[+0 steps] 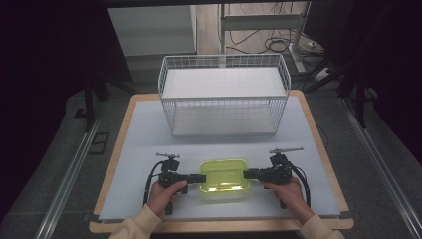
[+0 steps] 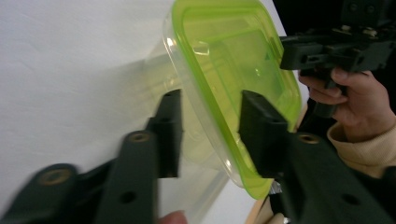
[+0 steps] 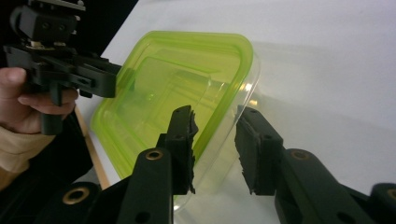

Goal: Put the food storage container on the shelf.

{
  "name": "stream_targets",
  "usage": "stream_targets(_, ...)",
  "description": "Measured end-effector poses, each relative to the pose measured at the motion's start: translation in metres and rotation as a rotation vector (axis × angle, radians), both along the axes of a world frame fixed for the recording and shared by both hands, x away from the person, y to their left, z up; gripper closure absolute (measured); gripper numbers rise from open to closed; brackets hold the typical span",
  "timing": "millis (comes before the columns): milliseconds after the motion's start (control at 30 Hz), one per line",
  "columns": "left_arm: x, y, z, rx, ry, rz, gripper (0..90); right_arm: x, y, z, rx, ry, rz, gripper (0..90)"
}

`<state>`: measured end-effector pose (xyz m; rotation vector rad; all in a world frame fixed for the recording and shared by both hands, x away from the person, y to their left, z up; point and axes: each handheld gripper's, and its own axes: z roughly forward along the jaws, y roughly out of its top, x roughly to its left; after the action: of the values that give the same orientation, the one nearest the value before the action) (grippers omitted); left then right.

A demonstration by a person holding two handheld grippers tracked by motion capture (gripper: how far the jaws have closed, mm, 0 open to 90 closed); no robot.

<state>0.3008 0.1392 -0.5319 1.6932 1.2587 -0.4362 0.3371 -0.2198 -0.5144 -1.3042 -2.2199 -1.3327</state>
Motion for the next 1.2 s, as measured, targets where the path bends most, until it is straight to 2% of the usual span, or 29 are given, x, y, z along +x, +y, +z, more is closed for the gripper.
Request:
stream_targets(67, -0.001, 0.0, 0.0, 0.01, -0.008, 0.0, 69.5, 0.0, 0.0, -0.002, 0.019, 0.024, 0.01, 69.9)
stream_targets(167, -0.002, 0.002, 0.001, -0.009, -0.017, 0.0, 72.9, 0.0, -0.001, -0.002, 0.032, 0.04, -0.003, 72.6)
stream_targets(400, -0.008, 0.002, 0.005, -0.02, -0.054, -0.001, 78.4, -0.004, -0.006, 0.004, 0.082, 0.05, -0.036, 79.7)
stream_targets(567, -0.011, 0.003, 0.007, -0.032, -0.069, 0.002, 81.7, -0.007, -0.007, 0.006, 0.091, 0.052, -0.039, 81.4)
stream_targets(600, -0.011, 0.005, 0.008, -0.039, -0.076, -0.002, 82.2, -0.009, -0.007, 0.007, 0.089, 0.037, -0.039, 82.0)
stream_targets(933, -0.016, 0.006, 0.016, -0.049, -0.103, -0.015, 82.4, -0.012, -0.008, 0.012, 0.098, 0.02, -0.032, 82.0)
stream_targets(1200, -0.016, 0.006, 0.021, -0.04, -0.128, -0.018, 82.5, -0.013, -0.008, 0.016, 0.1, -0.012, -0.035, 81.9)
